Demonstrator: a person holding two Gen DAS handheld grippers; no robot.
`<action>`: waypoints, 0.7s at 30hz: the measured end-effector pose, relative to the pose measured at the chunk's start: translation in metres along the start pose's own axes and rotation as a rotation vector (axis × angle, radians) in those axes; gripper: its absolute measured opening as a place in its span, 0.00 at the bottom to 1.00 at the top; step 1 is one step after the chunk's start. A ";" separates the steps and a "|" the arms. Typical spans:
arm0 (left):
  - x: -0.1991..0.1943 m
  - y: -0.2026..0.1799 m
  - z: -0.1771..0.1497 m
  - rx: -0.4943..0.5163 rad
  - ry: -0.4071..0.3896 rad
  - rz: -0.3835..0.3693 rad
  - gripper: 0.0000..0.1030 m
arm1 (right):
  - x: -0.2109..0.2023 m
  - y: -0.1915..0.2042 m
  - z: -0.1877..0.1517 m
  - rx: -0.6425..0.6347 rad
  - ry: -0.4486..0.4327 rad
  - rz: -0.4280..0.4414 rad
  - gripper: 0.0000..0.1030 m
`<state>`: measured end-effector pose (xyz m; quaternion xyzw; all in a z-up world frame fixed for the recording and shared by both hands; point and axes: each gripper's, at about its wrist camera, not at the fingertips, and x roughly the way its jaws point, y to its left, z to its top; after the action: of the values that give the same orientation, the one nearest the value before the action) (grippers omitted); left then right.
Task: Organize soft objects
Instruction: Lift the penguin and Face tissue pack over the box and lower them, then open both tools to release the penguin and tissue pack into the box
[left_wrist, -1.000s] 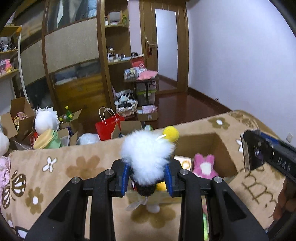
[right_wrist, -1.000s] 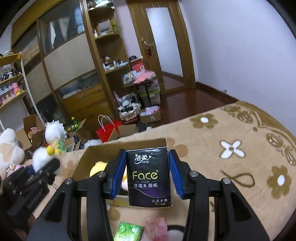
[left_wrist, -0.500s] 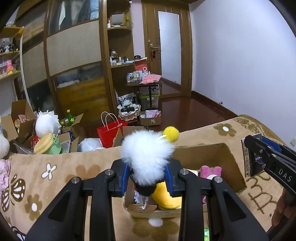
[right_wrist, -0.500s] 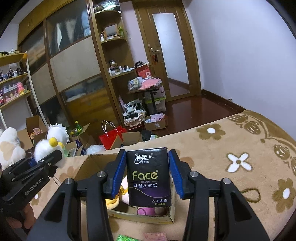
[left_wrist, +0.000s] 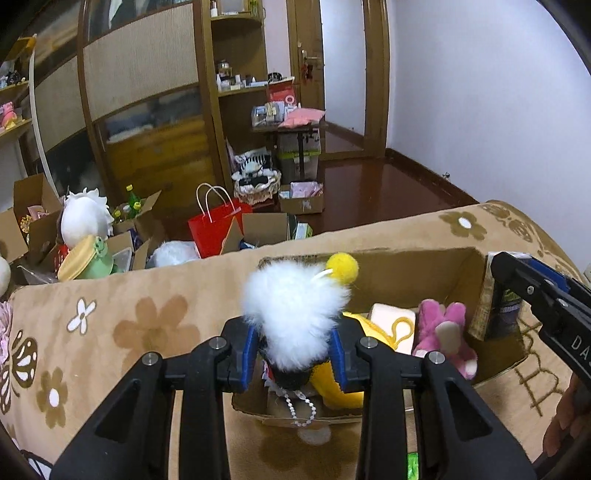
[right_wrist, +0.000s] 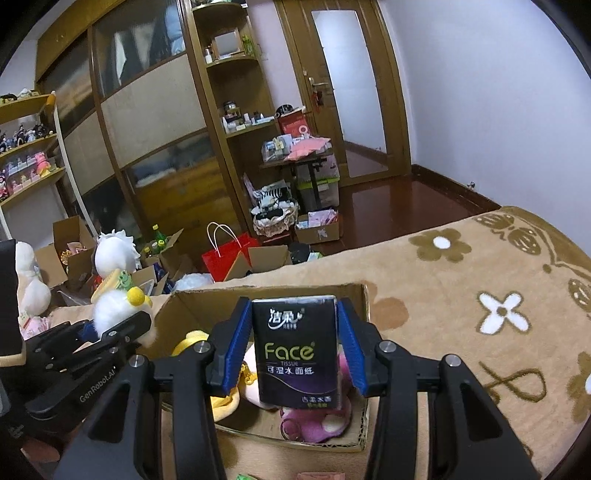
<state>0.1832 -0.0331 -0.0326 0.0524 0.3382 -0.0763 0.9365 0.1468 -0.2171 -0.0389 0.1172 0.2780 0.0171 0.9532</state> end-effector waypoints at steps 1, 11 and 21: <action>0.002 0.000 -0.002 0.003 0.007 0.003 0.31 | 0.002 0.000 -0.001 0.000 0.008 -0.002 0.48; 0.018 -0.006 -0.014 0.045 0.079 0.015 0.32 | 0.015 0.004 -0.013 -0.020 0.063 0.004 0.48; 0.022 -0.008 -0.021 0.044 0.097 0.017 0.35 | 0.020 0.002 -0.020 -0.014 0.093 -0.004 0.48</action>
<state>0.1855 -0.0399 -0.0626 0.0795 0.3809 -0.0731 0.9183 0.1537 -0.2091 -0.0653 0.1091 0.3221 0.0227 0.9401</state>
